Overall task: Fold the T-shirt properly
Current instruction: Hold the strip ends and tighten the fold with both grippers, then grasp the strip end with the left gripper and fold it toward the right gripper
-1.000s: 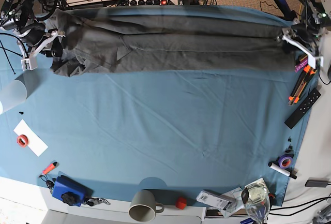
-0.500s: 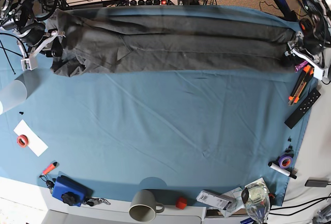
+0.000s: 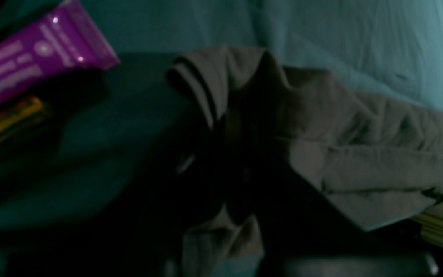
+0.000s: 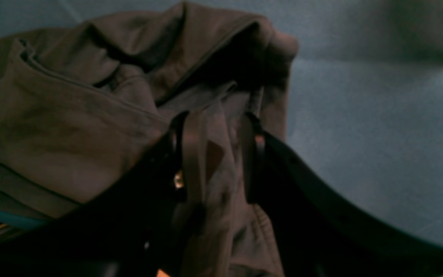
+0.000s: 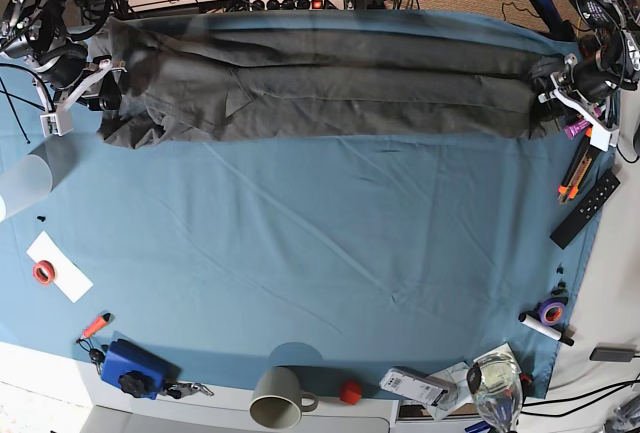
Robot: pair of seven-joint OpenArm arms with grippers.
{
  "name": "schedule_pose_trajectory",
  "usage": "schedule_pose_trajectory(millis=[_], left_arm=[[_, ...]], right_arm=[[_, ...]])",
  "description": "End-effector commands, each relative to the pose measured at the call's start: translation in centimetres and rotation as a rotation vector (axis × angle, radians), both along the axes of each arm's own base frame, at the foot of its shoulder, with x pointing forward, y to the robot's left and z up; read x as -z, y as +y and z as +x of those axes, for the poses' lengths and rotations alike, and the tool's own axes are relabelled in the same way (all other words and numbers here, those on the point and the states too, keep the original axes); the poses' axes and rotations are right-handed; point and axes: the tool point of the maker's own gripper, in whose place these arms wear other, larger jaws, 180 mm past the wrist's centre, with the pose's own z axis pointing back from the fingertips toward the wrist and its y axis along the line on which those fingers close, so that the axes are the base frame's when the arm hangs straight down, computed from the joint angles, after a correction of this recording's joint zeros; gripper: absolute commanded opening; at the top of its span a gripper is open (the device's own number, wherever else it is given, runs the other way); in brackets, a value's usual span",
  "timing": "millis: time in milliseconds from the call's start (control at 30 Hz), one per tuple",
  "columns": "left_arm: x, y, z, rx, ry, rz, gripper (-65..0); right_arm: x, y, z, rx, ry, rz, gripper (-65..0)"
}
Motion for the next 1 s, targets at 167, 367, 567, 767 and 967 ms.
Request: schedule_pose_trajectory(millis=[167,367,567,767,967], left_arm=[[-0.2,2.4,-3.5,0.1,0.2,0.17,-65.0],[-7.6,0.6,0.8,0.254,-0.096,0.246,-65.0],[-13.2,-3.8,2.7,0.358,-0.355,0.228,-65.0],[-14.5,-8.2,1.9,0.408,-0.463,0.079,-65.0],[-14.5,-12.4,1.6,0.444,-0.508,-0.052,-65.0]], right_arm=[[-1.1,-0.4,0.7,-0.007,-0.04,-0.017,-48.9],[-1.2,-0.4,0.7,-0.007,-0.041,-0.017,-48.9],[-1.0,-0.8,0.6,0.0,-0.033,-0.047,-48.9],[-1.0,-1.1,0.6,0.002,-0.032,-0.06,-48.9],[-1.0,-1.2,0.7,0.004,-0.036,-0.066,-48.9]])
